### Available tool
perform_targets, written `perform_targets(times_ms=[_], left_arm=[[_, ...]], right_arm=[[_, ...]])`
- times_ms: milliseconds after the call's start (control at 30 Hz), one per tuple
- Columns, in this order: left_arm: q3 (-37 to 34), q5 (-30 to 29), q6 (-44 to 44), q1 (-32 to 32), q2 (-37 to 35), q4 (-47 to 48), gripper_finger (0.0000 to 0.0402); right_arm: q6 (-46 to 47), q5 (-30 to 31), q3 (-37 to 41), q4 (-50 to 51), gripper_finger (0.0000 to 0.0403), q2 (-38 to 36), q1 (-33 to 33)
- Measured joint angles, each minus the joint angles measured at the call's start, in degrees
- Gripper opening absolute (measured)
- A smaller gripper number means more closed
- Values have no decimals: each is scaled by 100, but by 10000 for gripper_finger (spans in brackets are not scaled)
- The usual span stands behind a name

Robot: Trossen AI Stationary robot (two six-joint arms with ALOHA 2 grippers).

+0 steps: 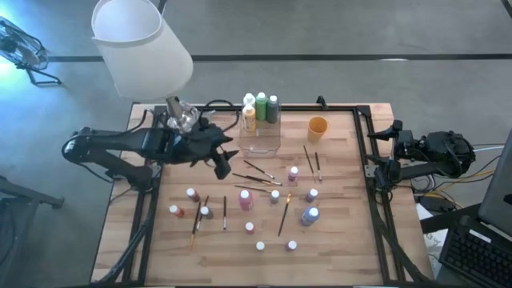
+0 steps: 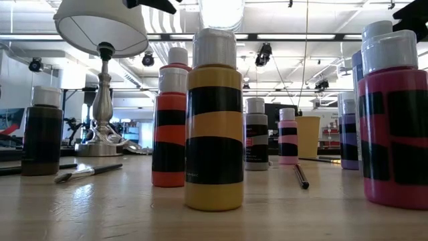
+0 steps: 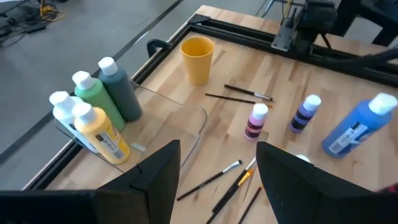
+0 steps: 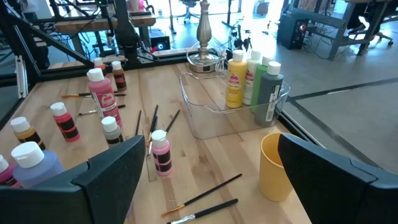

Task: Pick & Place Paint Supplies
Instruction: Put the big pink paint bottle into the bin

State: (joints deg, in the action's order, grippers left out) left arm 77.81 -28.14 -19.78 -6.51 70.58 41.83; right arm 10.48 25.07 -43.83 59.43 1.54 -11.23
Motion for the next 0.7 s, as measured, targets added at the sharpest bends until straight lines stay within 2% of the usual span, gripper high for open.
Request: perform_targets(times_ms=[200, 367, 700], left_arm=[[-293, -126, -251, -358, -30, -31, 216], [-566, -460, -429, -625, -35, -24, 216], [-714, -503, -637, -733, -53, 25, 216]], right_arm=[[0, -1, 0, -2, 364, 0, 1], [0, 1, 0, 1, 364, 0, -2], [0, -1, 0, -1, 364, -1, -2]])
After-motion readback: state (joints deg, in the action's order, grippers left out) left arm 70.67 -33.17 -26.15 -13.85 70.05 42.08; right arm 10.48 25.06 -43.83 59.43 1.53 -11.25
